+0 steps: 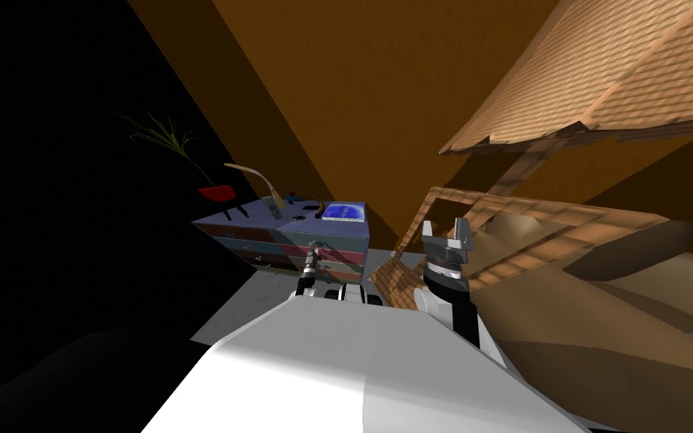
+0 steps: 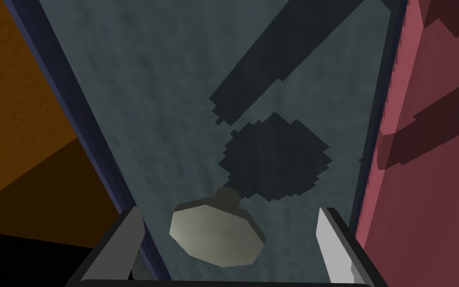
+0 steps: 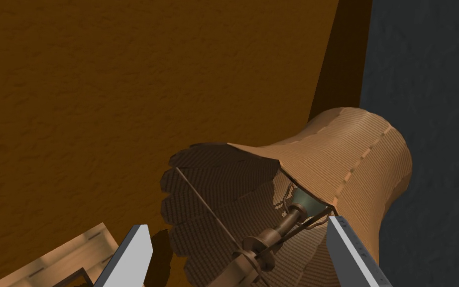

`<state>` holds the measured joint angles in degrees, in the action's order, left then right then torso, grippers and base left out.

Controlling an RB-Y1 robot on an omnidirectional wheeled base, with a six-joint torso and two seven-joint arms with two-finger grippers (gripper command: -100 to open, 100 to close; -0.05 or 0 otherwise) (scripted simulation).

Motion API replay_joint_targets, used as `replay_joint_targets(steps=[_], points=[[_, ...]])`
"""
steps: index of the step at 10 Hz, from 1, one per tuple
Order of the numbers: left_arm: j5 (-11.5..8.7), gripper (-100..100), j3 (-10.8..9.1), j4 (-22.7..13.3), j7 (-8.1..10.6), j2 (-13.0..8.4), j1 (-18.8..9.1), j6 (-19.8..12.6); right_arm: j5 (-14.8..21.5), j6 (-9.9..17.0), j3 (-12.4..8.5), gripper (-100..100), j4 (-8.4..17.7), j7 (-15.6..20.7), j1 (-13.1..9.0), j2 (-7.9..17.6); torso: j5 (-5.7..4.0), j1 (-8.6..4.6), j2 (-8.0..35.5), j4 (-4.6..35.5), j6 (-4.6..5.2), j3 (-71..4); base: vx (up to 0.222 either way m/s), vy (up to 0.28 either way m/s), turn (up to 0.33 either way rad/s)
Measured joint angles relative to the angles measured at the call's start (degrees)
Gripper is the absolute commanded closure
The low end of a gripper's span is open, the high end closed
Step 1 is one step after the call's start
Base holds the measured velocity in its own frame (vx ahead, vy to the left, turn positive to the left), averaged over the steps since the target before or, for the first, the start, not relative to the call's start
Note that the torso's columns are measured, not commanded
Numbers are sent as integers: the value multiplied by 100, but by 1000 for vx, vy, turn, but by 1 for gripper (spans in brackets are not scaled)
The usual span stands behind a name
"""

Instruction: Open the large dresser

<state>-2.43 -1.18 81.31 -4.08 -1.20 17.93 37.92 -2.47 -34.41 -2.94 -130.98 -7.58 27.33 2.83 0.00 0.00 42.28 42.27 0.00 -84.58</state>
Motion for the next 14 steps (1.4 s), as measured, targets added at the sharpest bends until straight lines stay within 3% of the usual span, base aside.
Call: replay_joint_targets(steps=[2, 6, 7, 12, 14], points=[[4, 100, 10, -126, 1, 10, 13, 90, 0, 0, 0, 0, 0, 0, -1, 0, -9, -1, 10, 16, 2, 6, -73, 8, 14], [43, 100, 108, 180, -46, 76, 142, -24, 0, 1, 0, 0, 1, 0, -3, 0, -2, -6, 7, 4, 1, 6, -165, 15, 14], [45, -100, 111, 193, -49, 77, 149, -34, 0, 1, 0, 0, 1, 0, -2, 0, -1, -4, -33, -7, 1, -17, -17, -1, -3], [40, -100, 108, 175, -48, -557, 139, -72, 0, 0, 0, 0, 0, 0, 0, 0, -1, -3, 5, 3, 1, 4, 45, -3, 0], [13, -100, 77, 215, -52, -642, 55, -248, 0, 0, 0, 0, 0, 0, 2, 0, -1, -2, -26, -6, 0, -15, 151, -13, -2]])
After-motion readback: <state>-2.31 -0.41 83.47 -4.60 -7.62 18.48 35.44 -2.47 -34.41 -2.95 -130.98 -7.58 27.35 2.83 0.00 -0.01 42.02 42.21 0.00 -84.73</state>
